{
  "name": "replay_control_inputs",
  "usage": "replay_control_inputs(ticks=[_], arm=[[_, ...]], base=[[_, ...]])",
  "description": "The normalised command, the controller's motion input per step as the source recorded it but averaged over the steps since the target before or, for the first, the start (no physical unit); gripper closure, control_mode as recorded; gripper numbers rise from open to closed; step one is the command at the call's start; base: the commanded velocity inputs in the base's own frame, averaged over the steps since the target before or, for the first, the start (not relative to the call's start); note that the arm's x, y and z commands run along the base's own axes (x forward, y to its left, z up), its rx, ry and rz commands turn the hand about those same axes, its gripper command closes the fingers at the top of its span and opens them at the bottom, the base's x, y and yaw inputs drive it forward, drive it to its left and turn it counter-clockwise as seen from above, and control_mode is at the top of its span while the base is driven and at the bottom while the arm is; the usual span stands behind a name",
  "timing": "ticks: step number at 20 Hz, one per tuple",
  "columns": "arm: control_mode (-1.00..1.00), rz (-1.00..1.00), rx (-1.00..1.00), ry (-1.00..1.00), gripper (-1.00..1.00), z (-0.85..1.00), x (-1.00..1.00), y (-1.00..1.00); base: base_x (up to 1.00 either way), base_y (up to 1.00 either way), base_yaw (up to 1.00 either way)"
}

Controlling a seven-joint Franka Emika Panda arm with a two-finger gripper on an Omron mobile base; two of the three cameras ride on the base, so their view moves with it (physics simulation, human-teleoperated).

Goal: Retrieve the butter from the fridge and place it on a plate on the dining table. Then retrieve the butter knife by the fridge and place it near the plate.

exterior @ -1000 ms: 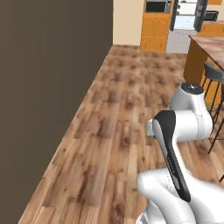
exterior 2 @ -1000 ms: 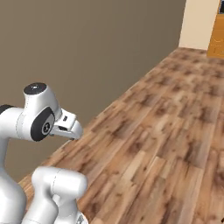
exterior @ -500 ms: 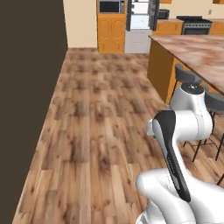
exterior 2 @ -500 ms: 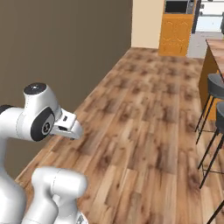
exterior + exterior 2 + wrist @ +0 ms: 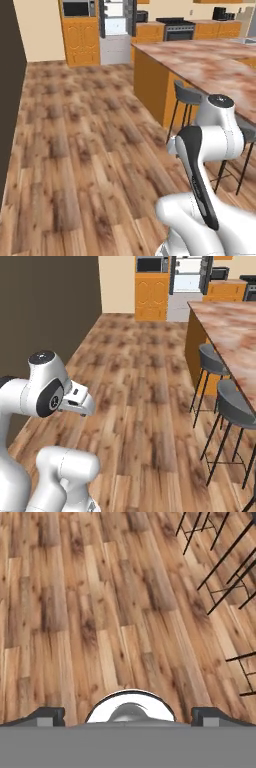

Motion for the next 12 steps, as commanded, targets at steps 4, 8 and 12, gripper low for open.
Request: replay_control_inputs(ticks=[4, 8, 12], arm=[[1.0, 0.0, 0.0, 0.0, -1.0, 0.0, 0.0, 0.0], [1.0, 0.0, 0.0, 0.0, -1.0, 0.0, 0.0, 0.0], [1.0, 0.0, 0.0, 0.0, -1.0, 0.0, 0.0, 0.0]], base=[[0.48, 0.94, -0.18], [0.64, 0.98, -0.13], [0.77, 0.8, -0.13]])
